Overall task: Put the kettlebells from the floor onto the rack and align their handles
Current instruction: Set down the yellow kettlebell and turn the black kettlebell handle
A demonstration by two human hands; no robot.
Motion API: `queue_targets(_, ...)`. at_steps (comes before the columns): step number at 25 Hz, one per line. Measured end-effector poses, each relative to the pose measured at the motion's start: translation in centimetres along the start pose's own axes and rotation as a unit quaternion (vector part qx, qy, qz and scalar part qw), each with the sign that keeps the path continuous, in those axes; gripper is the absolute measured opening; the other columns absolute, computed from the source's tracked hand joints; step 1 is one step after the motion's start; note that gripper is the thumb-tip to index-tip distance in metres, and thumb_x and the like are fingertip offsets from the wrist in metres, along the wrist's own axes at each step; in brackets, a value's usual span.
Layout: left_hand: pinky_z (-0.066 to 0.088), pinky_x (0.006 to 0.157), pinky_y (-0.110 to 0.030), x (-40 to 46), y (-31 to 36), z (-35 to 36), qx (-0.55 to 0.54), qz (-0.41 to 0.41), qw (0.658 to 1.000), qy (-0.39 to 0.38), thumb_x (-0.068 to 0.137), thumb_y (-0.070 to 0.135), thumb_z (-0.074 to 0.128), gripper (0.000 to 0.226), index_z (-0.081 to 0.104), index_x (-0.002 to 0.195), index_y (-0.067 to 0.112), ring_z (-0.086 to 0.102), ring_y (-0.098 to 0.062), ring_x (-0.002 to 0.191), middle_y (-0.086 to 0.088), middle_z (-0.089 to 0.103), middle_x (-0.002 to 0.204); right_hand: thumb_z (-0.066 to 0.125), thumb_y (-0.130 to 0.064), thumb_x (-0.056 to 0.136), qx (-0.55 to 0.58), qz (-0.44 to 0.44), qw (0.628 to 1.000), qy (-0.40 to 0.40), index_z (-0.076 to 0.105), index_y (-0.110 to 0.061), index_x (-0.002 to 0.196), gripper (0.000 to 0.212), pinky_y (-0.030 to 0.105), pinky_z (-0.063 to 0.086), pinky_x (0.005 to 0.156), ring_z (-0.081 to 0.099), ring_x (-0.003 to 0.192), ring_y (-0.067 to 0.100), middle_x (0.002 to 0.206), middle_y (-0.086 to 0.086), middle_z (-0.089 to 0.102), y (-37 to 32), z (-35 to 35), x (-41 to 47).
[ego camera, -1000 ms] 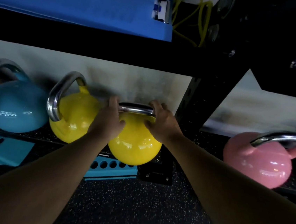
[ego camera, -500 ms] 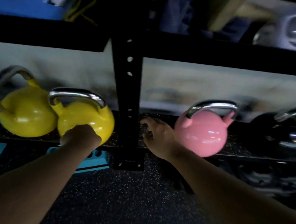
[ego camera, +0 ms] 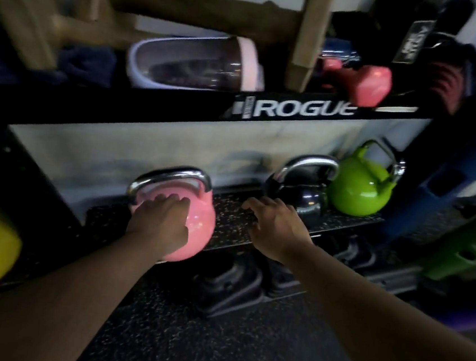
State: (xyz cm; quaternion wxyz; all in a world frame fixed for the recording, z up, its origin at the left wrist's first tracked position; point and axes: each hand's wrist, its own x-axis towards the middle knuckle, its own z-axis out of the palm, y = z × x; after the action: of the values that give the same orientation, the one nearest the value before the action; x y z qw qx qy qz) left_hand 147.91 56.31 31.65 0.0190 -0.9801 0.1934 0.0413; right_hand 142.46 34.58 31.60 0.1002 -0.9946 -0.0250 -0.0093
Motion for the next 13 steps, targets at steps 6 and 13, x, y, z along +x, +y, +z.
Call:
queue_targets(6,0.048,0.080,-0.041,6.0,10.0,-0.4,-0.032,0.044,0.998,0.031,0.086,0.020,0.053,0.026,0.058,0.110,0.011,0.059,-0.032,0.107,-0.010,0.062,0.114,0.052,-0.024,0.084,-0.105,0.051,0.993,-0.008,0.058,-0.025,0.123,0.039,0.040,0.043,0.090,0.054,0.113,0.032,0.121,0.006,0.062,11.4,-0.8,0.1)
queue_targets(13,0.044,0.086,-0.047,16.4,18.1,-0.4,-0.225,-0.017,0.974,0.037,0.098,0.050,0.037,0.055,0.040,0.139,0.014,0.051,-0.042,0.117,-0.016,0.046,0.138,0.046,-0.039,0.095,-0.052,0.133,0.988,0.053,0.045,-0.023,0.136,0.044,0.046,0.046,0.087,0.050,0.114,0.038,0.132,0.015,0.049,20.7,-2.8,6.3)
